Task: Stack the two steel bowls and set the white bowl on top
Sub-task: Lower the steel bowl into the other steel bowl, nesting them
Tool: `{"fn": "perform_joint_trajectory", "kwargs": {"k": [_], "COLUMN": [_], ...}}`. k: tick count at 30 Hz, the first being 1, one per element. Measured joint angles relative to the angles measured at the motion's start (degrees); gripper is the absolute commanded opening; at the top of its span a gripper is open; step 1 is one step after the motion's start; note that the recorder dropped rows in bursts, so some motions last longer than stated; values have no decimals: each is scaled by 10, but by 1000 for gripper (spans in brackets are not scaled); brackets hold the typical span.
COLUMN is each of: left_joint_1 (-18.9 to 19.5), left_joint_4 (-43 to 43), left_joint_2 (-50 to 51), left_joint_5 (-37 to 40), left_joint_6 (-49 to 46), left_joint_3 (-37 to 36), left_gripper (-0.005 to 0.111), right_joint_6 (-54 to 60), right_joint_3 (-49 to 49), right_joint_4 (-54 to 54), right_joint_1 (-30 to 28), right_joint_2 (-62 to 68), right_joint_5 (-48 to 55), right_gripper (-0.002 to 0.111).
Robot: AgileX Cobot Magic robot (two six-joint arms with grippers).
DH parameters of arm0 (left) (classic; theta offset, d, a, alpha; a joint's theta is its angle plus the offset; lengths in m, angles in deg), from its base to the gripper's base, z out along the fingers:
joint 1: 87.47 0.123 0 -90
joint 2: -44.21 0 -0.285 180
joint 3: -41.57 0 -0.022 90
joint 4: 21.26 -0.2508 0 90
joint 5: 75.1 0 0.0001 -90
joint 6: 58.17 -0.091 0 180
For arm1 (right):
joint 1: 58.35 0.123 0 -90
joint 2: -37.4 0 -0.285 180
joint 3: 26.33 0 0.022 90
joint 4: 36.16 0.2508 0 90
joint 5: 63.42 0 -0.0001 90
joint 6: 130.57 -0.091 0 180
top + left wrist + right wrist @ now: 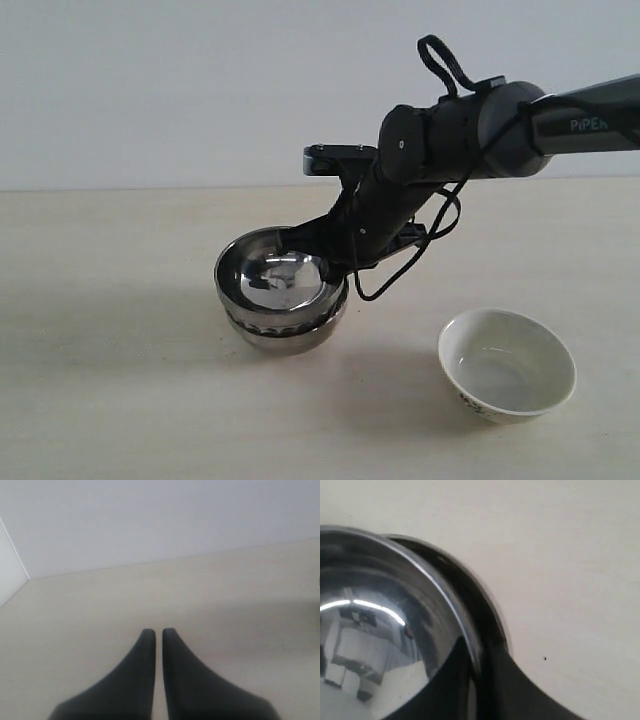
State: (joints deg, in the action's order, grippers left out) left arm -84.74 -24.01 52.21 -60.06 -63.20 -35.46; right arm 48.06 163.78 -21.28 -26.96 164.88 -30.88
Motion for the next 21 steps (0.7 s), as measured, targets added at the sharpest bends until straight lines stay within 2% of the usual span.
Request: {"fn": "perform_joint_trajectory", "kwargs": {"k": [21], "left_joint_1": [0], "left_joint_4": [0], "left_joint_2": [0], "left_joint_5": [0], "left_joint_6": [0], "left_joint_3": [0], "left_gripper": [4], "right_joint_6": [7], "right_joint_3": [0], "right_joint_4": [9], "right_joint_1": [6], "right_joint_2": [1], "right_joint_5": [22], "right_gripper": [0]}}
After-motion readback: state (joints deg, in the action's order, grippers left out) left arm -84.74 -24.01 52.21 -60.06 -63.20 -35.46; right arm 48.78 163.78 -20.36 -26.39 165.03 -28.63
